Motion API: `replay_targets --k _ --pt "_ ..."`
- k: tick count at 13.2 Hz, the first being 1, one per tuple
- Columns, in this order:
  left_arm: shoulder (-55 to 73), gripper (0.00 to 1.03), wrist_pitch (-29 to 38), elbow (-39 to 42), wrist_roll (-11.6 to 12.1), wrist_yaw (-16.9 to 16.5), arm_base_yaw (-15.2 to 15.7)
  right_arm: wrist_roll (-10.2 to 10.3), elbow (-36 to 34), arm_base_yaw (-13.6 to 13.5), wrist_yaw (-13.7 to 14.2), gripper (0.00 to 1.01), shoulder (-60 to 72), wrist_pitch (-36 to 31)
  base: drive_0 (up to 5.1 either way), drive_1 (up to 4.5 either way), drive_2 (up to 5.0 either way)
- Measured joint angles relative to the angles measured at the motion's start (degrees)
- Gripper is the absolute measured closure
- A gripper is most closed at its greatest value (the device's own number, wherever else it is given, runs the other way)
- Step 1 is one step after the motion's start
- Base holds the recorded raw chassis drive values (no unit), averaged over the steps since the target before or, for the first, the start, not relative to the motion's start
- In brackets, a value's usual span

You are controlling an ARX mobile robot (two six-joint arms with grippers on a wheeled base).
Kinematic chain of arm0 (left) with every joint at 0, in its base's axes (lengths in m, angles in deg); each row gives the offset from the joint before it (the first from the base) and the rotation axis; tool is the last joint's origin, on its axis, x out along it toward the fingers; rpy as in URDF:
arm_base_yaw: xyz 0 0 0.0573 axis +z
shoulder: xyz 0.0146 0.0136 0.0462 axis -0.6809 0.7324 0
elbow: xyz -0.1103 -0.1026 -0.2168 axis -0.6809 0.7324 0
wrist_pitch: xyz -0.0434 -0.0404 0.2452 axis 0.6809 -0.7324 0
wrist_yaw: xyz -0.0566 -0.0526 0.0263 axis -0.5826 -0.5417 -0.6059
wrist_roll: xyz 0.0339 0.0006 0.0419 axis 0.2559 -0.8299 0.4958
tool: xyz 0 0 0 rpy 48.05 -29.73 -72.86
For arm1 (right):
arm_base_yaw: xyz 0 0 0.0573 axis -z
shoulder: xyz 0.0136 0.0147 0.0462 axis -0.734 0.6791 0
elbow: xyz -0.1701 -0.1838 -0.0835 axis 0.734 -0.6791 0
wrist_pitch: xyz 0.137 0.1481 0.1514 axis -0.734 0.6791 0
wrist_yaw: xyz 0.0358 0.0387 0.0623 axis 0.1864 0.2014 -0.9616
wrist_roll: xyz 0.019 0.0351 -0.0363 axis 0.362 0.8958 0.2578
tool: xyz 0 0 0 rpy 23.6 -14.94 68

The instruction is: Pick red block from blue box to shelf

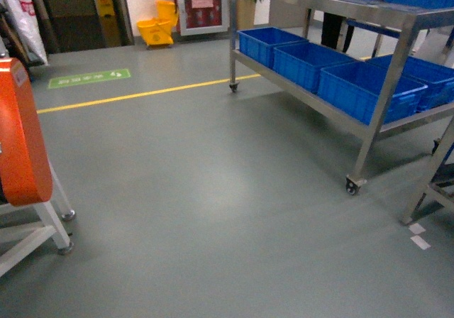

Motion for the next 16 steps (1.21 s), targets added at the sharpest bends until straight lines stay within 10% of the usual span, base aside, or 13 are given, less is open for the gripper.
replay_targets --k 16 --pt "0.0 0.05 0.0 0.0 0.0 0.0 0.0 0.0 0.0 0.0 0.0 0.66 0.0 0.0 -1.6 -1.62 -1.6"
